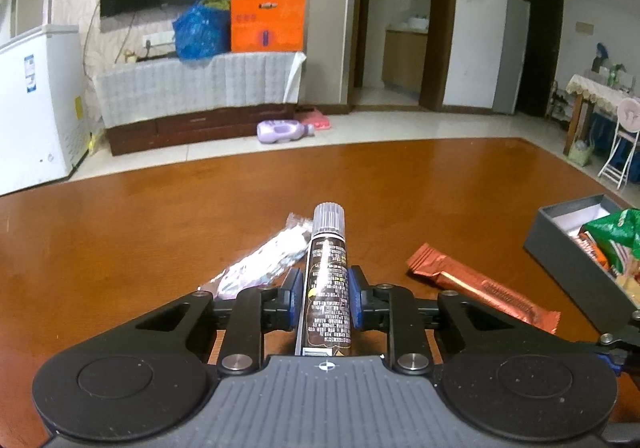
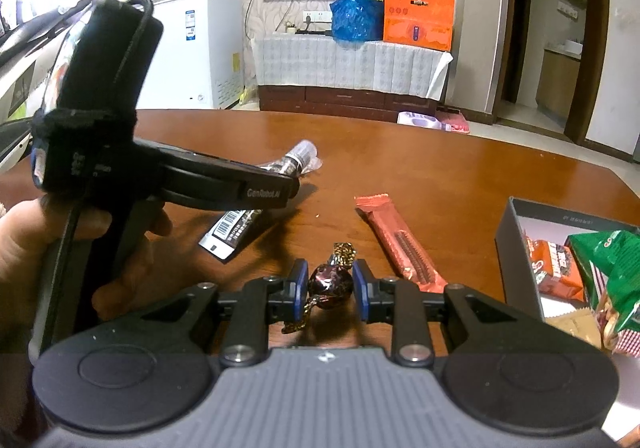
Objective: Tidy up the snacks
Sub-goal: 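Carry candy and sauce tube into the box and open both tools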
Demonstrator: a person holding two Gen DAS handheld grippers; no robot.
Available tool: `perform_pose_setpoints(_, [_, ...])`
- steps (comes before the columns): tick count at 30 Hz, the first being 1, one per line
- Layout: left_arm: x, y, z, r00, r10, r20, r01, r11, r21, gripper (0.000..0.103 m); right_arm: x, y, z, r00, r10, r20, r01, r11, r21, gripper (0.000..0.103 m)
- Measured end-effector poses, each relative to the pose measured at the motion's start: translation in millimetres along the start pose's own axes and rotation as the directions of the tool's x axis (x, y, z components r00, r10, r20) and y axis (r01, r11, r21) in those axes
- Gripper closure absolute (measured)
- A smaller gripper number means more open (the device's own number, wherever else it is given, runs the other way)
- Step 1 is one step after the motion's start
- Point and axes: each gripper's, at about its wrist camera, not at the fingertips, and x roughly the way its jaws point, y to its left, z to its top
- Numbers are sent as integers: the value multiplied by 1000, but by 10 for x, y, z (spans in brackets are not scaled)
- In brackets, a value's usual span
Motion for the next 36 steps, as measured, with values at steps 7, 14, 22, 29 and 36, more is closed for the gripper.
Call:
perform_pose_setpoints(7, [-14,-8,12,1000,-5,-1,5,1000,7,78,-29,11,-8,1000,-8,5,8,1000,2,78])
perform_pose_setpoints(14, [-178,-98,105,999,4,35,-5,1000,22,78,-149,19,51,999,-20,39,19,1000,18,78])
perform_pose_setpoints(22, [-433,-231,227,997,14,71,-17,999,48,78,-425,0,128,994,-54,97,51,998,29,78])
perform_pose_setpoints(29, [-718,-388,351,993,2,115,-9,998,62,78,-732,-3,168,984,-84,155,81,996,27,78])
perform_pose_setpoints(36, [-897,-567,394,991,-27,128,18,997,71,78,-969,-29,211,978,-112,174,103,993,61,78])
